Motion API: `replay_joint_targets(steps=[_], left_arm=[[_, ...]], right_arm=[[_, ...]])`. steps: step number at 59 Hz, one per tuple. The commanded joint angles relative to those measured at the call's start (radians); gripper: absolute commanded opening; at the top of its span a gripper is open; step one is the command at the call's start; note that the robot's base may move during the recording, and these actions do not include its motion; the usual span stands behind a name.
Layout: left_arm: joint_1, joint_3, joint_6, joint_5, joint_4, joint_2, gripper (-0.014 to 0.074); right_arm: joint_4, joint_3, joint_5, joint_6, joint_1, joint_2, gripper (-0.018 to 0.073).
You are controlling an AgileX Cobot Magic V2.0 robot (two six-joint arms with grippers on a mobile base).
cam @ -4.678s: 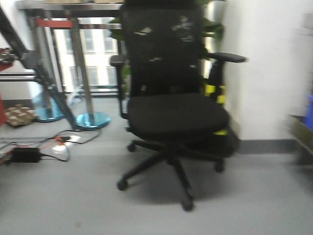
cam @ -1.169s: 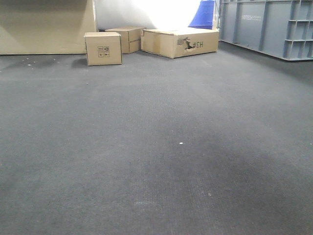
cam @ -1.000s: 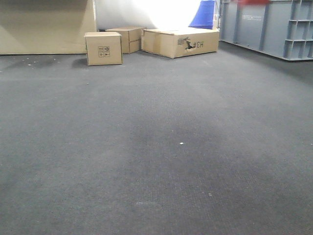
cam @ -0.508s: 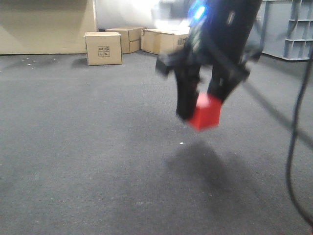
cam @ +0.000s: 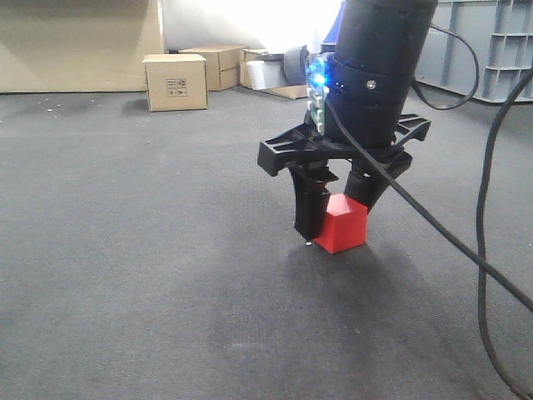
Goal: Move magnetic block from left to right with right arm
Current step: 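Lower the red cube onto the carpet with the right gripper, then open the right gripper and raise it away from the cube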
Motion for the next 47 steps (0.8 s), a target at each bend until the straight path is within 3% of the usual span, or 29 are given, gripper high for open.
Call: replay_joint_targets(steps=[1, 3, 17, 37, 47], left_arm=[[0.001, 0.009, -0.006, -0.084, -0.005, -0.012, -0.0126], [0.001, 0.009, -0.006, -0.084, -0.005, -0.012, -0.0126], [0.001, 0.009, -0.006, -0.084, -0.005, -0.012, -0.0126], [0.001, 0.009, -0.006, -0.084, -0.005, -0.012, -0.0126], [0.001, 0.009, -0.006, -0.084, -0.005, -0.012, -0.0126]], right_arm=[[0.002, -0.040, -0.012, -0.006, -0.003, -0.047, 0.0624], [0.002, -0.044, -0.006, -0.006, -0.003, -0.051, 0.0651], [0.002, -0.060, -0.020, 0.007, -0.004, -0.170, 0.0565], [-0.005, 0.055, -0.093, 0.008, -0.004, -0.528, 0.0064], [-0.005, 0.239, -0.211, 0.008, -0.004, -0.755, 0.0062]])
